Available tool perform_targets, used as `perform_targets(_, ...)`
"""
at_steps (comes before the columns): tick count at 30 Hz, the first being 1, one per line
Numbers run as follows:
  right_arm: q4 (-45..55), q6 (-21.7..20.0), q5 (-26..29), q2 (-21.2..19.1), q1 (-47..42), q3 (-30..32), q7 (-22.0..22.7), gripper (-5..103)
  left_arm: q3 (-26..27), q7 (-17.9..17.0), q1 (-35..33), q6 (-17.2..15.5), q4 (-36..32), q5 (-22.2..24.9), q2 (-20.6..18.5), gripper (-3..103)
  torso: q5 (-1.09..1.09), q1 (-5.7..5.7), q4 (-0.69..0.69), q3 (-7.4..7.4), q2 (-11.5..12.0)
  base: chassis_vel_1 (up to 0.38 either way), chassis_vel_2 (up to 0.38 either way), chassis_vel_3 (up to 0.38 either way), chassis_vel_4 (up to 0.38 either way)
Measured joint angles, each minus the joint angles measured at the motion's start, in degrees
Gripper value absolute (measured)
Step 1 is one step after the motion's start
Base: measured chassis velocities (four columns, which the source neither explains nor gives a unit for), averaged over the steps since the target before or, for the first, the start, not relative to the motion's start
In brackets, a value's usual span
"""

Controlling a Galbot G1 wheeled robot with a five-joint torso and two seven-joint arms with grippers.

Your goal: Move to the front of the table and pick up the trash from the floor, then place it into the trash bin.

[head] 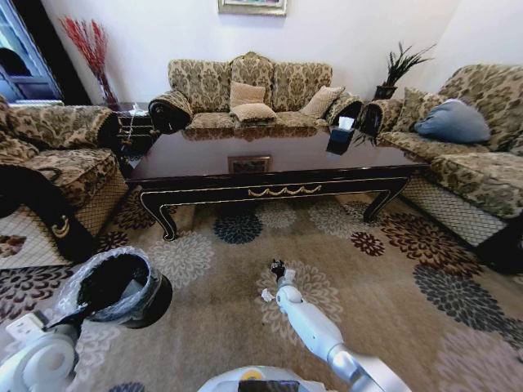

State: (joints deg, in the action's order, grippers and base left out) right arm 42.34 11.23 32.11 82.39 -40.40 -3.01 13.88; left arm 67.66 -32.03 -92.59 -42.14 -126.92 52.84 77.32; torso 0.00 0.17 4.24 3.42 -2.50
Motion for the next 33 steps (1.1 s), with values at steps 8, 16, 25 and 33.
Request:
perform_targets(8, -8.5, 2.5, -3.2, 1.9, 2.7, 1.8, -1.9, 81, 0.3, -0.5, -0.2, 0.0, -0.6, -0.2, 0.4, 2, 0.00, 0.00, 0.00, 0.00, 0.0, 0.000, 0.000, 0.000, 0.000)
perform_targets(16, -14.2, 4.3, -5.1, 3.7, 4.2, 3.9, -5.0, 99, 0.4, -0.7, -0.2, 0.0, -0.8, -0.4, 0.5, 2, -0.01, 0.00, 0.00, 0.00, 0.0, 0.000, 0.000, 0.000, 0.000)
perform_targets(25, -18.5, 5.6, -9.5, 5.2, 5.1, 6.7, -7.4, 100, 0.6, -0.8, -0.4, 0.0, -0.6, -0.4, 0.3, 2, 0.00, 0.00, 0.00, 0.00, 0.0, 0.000, 0.000, 0.000, 0.000)
perform_targets(33, -23.4, 7.1, -14.7, 6.5, 6.5, 11.0, -8.7, 100, 0.7, -0.7, -0.4, 0.0, -0.2, -0.2, 0.1, 2, 0.00, 0.00, 0.00, 0.00, 0.0, 0.000, 0.000, 0.000, 0.000)
